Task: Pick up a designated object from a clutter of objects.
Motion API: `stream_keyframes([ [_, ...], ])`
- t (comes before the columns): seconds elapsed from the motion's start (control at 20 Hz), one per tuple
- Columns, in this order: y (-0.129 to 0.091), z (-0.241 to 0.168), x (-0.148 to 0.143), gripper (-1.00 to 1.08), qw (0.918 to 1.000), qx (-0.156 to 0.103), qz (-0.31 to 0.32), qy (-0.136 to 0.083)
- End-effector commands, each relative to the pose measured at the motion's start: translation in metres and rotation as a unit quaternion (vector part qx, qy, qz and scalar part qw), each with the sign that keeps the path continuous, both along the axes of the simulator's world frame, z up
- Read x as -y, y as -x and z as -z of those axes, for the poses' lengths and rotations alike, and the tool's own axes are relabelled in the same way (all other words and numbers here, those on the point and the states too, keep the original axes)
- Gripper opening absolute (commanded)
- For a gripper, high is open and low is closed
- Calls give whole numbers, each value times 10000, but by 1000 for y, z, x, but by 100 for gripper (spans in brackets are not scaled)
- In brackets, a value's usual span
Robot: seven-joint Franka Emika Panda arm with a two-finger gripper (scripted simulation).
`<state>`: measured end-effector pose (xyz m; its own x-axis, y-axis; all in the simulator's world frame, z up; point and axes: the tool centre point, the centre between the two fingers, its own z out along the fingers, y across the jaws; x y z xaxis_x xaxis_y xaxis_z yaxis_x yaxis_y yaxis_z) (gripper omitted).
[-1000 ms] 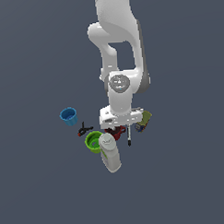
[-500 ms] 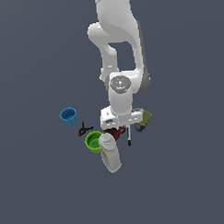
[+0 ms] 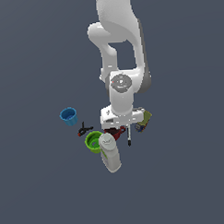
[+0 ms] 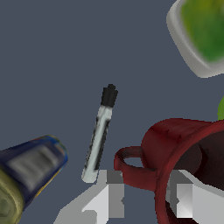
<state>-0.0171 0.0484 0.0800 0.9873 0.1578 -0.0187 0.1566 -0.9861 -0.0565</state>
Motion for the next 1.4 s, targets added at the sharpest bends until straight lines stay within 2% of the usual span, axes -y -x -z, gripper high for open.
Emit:
stream_keyframes([
  [0.0,-4,-9,-3,-100,10000,19,-2,0],
  [0.4,-23,-55,-17,-100,10000,18,0,3],
  [1.35,-92,-217,-69,-100,10000,15,10,8],
])
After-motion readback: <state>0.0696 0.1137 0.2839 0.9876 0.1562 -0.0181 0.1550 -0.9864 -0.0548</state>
